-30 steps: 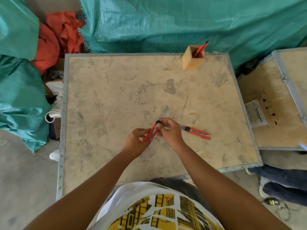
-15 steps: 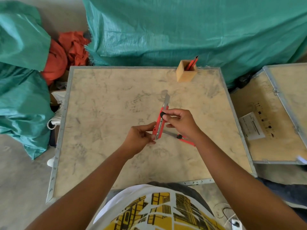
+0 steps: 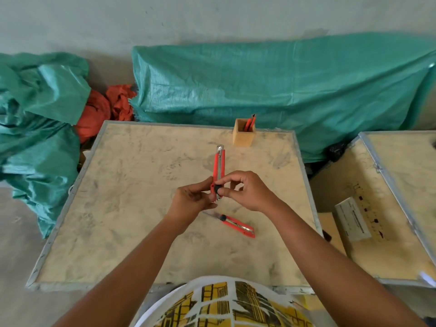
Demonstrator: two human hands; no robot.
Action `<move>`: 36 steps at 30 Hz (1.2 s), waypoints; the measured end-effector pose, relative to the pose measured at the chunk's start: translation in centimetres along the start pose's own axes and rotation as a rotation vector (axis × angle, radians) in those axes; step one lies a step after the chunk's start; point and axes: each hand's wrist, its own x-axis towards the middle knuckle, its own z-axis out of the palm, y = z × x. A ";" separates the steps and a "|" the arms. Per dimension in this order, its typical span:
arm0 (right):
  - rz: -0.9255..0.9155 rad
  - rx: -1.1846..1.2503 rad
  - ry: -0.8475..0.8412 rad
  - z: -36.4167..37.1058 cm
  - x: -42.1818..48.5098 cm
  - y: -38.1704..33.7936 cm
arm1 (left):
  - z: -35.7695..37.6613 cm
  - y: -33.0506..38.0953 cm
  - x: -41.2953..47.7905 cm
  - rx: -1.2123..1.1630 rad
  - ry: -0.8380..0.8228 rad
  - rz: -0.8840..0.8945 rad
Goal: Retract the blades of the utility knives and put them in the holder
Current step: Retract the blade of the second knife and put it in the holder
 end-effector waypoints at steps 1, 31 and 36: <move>-0.007 -0.012 0.013 -0.6 -0.3 0.1 | 0.9 0.0 0.0 0.008 0.009 0.008; -0.152 0.137 0.123 -6.5 -1.2 2.2 | 7.2 2.2 1.2 0.102 0.043 0.122; -0.088 0.205 0.223 -8.1 1.3 2.7 | 7.9 3.1 3.8 0.186 0.017 0.135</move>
